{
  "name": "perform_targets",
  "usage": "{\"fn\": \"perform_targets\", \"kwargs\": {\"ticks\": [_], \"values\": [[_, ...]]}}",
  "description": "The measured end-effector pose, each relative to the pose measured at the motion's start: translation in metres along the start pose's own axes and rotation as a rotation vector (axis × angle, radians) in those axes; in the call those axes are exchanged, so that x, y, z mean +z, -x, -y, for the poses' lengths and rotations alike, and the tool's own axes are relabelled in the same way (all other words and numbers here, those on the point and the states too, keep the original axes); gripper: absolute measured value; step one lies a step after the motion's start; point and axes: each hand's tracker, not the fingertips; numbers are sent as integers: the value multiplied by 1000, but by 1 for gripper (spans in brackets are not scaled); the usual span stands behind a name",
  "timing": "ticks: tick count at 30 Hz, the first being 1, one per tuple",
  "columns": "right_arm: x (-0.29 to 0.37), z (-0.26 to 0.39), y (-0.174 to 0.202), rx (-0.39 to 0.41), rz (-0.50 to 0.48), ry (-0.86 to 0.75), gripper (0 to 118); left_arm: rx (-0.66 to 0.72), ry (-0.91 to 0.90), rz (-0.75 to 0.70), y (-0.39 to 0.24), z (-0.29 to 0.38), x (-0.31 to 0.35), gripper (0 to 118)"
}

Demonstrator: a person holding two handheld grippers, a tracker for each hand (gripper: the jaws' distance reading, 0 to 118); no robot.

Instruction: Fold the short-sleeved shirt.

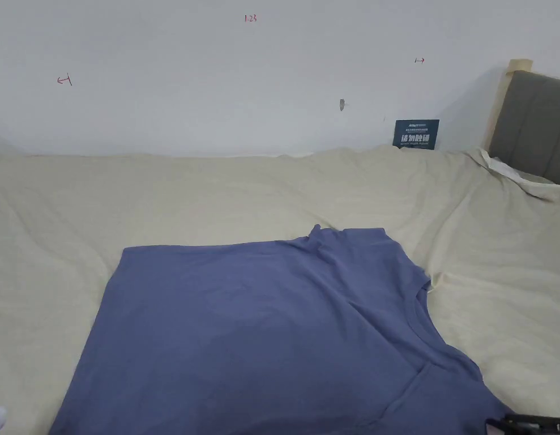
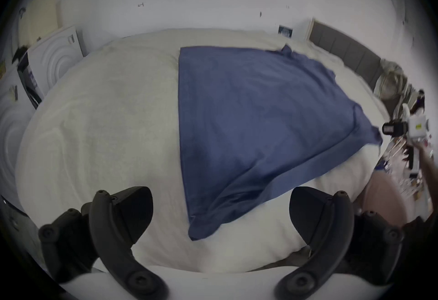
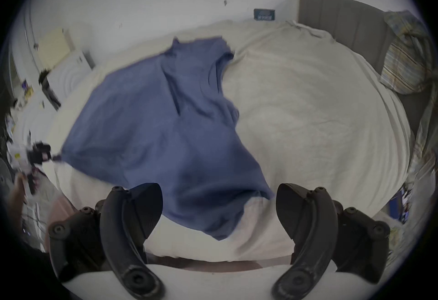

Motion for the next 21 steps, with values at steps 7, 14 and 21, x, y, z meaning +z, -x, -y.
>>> {"fn": "perform_targets", "kwargs": {"ticks": [7,14,21], "values": [[64,-9,73,37,-197,-287,100,73,-232,-12,-34,-10,52,115],[61,8,105,129,-214,-347,0,70,-373,-47,-54,9,84,0],[50,9,112,112,-231,-301,0,24,-53,-51,-31,-25,71,0]]}}
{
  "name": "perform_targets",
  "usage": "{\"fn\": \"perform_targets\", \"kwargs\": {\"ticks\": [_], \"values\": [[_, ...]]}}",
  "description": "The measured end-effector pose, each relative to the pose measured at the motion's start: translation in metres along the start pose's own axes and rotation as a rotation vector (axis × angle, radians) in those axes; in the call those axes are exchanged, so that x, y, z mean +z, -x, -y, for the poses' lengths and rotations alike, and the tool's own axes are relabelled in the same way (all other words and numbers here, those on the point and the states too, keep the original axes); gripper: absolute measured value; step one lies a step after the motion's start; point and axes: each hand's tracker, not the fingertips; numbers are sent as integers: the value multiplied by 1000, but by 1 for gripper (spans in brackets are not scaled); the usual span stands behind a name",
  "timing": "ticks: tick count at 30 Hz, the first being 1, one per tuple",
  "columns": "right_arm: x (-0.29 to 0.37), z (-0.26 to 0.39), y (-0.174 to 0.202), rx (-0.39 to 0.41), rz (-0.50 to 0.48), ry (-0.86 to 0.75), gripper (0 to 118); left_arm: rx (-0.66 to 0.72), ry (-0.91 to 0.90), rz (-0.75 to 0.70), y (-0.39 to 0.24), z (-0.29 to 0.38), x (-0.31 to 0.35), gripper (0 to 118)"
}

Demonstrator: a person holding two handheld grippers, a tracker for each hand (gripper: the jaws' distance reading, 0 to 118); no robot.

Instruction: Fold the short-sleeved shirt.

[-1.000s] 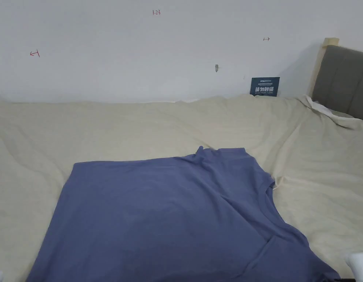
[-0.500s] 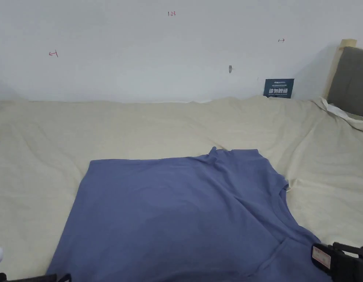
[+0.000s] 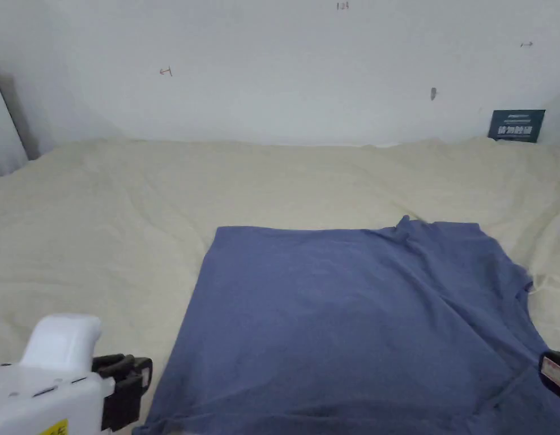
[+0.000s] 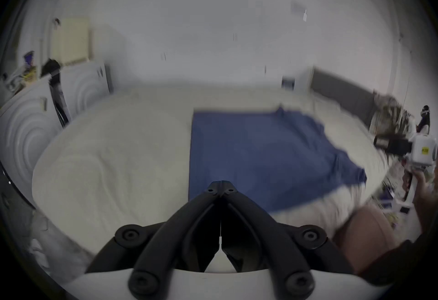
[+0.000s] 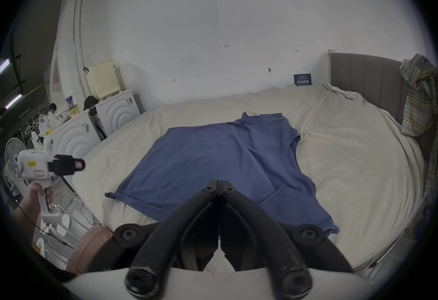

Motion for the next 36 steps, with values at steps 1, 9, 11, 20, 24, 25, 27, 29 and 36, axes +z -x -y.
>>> {"fn": "perform_targets", "kwargs": {"ticks": [1,9,11,20,24,25,27,29,36], "values": [[-2,1,1,-1,-12,15,0,61,206,43,11,-3,-19,0],[-20,1,12,21,-104,91,0,-5,315,-44,33,22,-94,118],[-20,4,13,27,-107,110,0,23,225,-20,36,25,-94,115],[-39,10,12,-12,-109,178,0,-138,291,-110,12,17,-129,77],[-32,11,10,-21,-96,172,0,-86,265,-17,-9,20,-117,13],[-33,10,7,-23,-85,168,0,-91,267,-19,-11,22,-117,10],[-20,7,-1,-33,-49,130,0,-135,237,-75,-15,21,-112,4],[-14,0,-24,-86,-26,96,0,-117,226,-87,-7,23,-112,3],[-25,-8,-118,-225,81,238,68,-41,190,-38,-1,20,-101,3]]}}
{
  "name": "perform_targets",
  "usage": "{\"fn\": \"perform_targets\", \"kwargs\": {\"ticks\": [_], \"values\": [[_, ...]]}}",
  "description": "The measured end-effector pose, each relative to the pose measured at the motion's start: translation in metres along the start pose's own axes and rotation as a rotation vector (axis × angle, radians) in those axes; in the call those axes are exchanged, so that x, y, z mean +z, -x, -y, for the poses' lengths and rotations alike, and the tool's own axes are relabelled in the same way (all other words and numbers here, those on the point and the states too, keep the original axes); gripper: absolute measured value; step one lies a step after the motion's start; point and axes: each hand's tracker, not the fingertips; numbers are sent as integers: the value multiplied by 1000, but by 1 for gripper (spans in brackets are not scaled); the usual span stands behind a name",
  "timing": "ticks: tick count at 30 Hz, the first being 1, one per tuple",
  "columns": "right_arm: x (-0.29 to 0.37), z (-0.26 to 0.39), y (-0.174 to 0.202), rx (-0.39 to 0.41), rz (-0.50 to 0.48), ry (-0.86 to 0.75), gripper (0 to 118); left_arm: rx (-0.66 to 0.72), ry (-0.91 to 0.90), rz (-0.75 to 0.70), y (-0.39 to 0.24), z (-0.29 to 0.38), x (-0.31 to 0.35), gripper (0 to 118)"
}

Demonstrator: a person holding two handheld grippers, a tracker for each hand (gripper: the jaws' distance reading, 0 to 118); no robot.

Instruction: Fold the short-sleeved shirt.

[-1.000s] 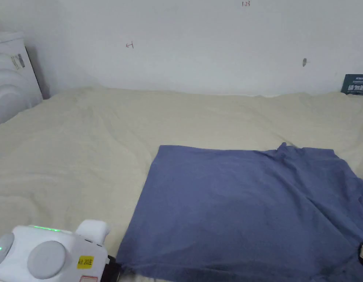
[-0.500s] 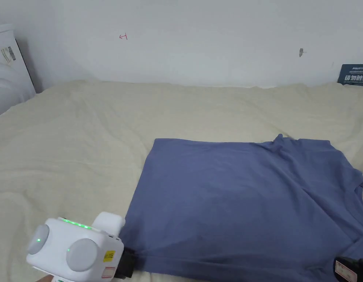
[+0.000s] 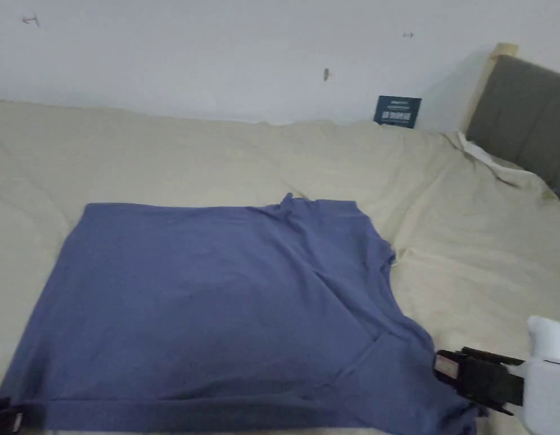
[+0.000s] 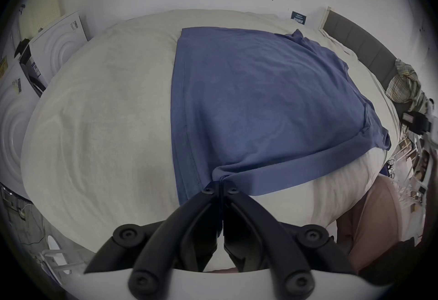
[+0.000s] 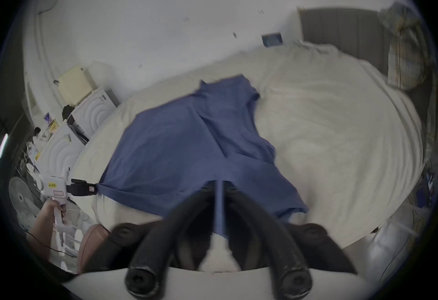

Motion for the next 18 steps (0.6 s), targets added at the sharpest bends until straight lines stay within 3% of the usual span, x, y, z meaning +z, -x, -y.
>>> {"fn": "perform_targets", "kwargs": {"ticks": [1,4,7,10,11,12,13,14,17,18], "values": [[-7,1,-14,-16,28,27,106,-5,-5,-5,-1,1,1,3],[-27,7,-39,-26,167,154,106,0,0,1,-9,2,4,3],[-45,25,-39,10,202,266,104,15,11,9,-12,3,4,3],[-44,36,-20,110,178,252,99,11,18,3,-14,6,4,3],[-46,38,-17,122,173,257,87,14,21,5,-13,3,2,3],[-50,40,-14,130,181,265,67,15,25,6,-13,4,2,3],[-55,41,-10,131,189,284,38,16,26,7,-13,4,2,3],[-57,43,-7,135,197,281,26,17,28,10,-12,4,0,3],[-51,43,-5,161,208,215,10,26,24,11,-11,5,-1,3],[-45,43,-6,155,199,202,9,32,20,15,-10,6,1,3]]}}
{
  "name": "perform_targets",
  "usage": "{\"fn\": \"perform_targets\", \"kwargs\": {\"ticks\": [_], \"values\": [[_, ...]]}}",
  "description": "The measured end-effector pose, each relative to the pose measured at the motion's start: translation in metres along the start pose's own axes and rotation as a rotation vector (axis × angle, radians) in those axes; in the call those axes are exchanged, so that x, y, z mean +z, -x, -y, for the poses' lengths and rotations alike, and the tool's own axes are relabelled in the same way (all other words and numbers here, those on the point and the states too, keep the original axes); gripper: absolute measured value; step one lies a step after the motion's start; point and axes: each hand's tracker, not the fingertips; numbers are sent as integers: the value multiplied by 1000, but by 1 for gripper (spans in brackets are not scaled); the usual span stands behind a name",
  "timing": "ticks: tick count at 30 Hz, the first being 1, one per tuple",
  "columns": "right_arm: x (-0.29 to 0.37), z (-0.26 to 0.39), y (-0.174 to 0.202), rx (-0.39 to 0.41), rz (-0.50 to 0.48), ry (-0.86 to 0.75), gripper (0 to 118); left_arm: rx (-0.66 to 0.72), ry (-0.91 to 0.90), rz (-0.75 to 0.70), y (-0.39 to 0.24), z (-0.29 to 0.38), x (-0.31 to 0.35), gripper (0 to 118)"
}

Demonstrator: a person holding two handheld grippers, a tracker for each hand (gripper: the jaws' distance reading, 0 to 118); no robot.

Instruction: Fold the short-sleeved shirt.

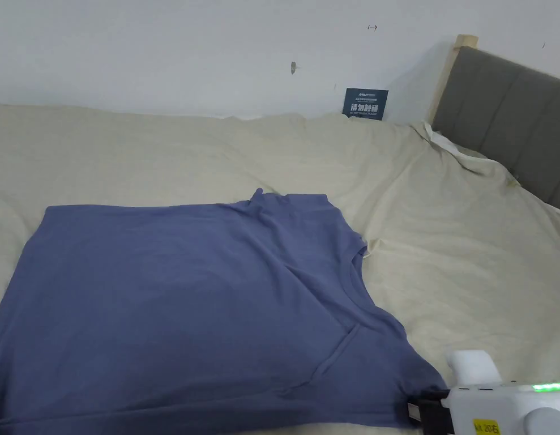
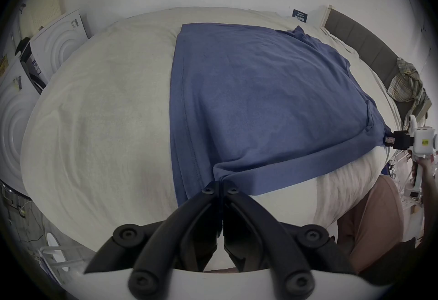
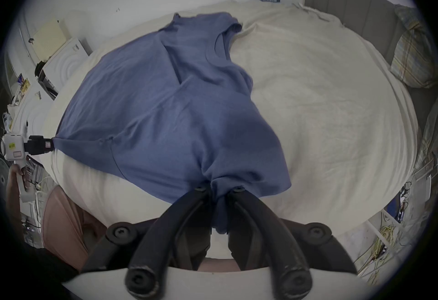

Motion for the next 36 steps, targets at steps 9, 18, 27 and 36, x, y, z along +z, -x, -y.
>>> {"fn": "perform_targets", "kwargs": {"ticks": [9,18,27,36], "values": [[52,-11,3,-8,-59,-142,8,40,-110,39,3,-4,19,3],[79,-77,9,-57,-147,-242,8,98,-233,92,10,-58,44,3],[-18,-213,20,-73,-96,43,8,198,-34,85,40,-164,-40,3],[-118,-255,24,-166,-10,77,78,52,-123,-227,64,-208,-91,38]]}}
